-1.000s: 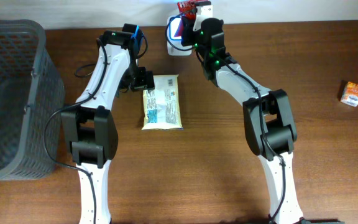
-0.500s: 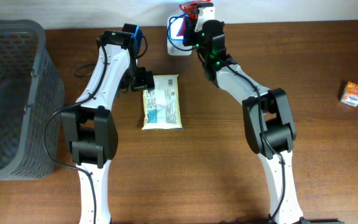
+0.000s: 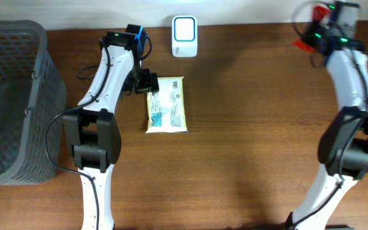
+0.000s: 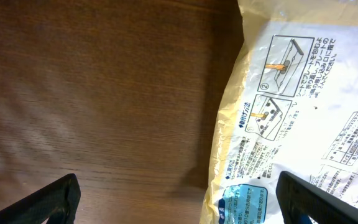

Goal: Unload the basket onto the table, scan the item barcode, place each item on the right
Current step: 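Carry the red sweets bag to the right table edge and drop it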

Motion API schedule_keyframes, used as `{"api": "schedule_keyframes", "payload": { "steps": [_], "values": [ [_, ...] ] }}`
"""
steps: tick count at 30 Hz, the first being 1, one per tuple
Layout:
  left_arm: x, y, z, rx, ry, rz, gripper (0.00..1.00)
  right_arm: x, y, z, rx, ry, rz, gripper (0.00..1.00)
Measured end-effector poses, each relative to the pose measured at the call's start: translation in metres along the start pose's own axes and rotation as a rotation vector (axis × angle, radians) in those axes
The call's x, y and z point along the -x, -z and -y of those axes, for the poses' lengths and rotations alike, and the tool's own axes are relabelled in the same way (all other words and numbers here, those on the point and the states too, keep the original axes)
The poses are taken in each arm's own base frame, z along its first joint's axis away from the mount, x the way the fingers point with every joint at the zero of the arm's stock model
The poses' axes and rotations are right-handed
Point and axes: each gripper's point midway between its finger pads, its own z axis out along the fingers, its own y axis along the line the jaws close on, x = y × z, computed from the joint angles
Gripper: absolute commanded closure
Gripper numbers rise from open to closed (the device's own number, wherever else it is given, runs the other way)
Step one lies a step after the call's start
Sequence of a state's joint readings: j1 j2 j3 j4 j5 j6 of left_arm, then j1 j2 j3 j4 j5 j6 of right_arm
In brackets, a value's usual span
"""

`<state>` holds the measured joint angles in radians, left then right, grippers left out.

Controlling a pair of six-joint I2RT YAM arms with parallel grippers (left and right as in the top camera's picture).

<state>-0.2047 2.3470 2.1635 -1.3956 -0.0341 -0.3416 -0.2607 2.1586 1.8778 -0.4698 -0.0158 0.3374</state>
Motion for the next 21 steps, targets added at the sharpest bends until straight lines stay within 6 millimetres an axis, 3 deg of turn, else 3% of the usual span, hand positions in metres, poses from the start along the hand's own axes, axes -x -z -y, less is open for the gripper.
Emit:
{"api": "schedule_keyframes", "payload": {
  "steps": [1, 3, 6, 8, 9, 10, 11, 12, 16, 18, 21],
  "values": [
    [0.000, 0.000, 0.000, 0.000, 0.000, 0.000, 0.01, -0.004, 0.001, 0.042, -0.078, -0.046, -0.042, 0.87],
    [0.000, 0.000, 0.000, 0.000, 0.000, 0.001, 0.01, -0.006, 0.006, 0.091, -0.169, -0.098, -0.076, 0.87],
    [0.000, 0.000, 0.000, 0.000, 0.000, 0.000, 0.01, -0.015, 0.020, 0.157, -0.288, -0.179, -0.133, 0.87],
    [0.000, 0.000, 0.000, 0.000, 0.000, 0.000, 0.01, -0.016, 0.027, 0.183, -0.328, -0.214, -0.143, 0.75],
    [0.000, 0.000, 0.000, 0.000, 0.000, 0.000, 0.01, -0.016, 0.031, 0.200, -0.352, -0.239, -0.141, 0.50],
    [0.000, 0.000, 0.000, 0.000, 0.000, 0.000, 0.01, -0.017, 0.033, 0.212, -0.369, -0.254, -0.140, 0.32],
    [0.000, 0.000, 0.000, 0.000, 0.000, 0.000, 0.01, -0.020, 0.036, 0.224, -0.386, -0.269, -0.144, 0.06],
    [0.000, 0.000, 0.000, 0.000, 0.000, 0.000, 0.01, -0.025, 0.037, 0.232, -0.397, -0.280, -0.153, 0.01],
    [0.000, 0.000, 0.000, 0.000, 0.000, 0.000, 0.01, -0.037, 0.036, 0.241, -0.415, -0.290, -0.179, 0.01],
    [0.000, 0.000, 0.000, 0.000, 0.000, 0.000, 0.01, -0.039, 0.034, 0.235, -0.393, -0.287, -0.190, 0.01],
    [0.000, 0.000, 0.000, 0.000, 0.000, 0.000, 0.01, -0.040, 0.025, 0.205, -0.264, -0.262, -0.213, 0.01]
  ]
}}
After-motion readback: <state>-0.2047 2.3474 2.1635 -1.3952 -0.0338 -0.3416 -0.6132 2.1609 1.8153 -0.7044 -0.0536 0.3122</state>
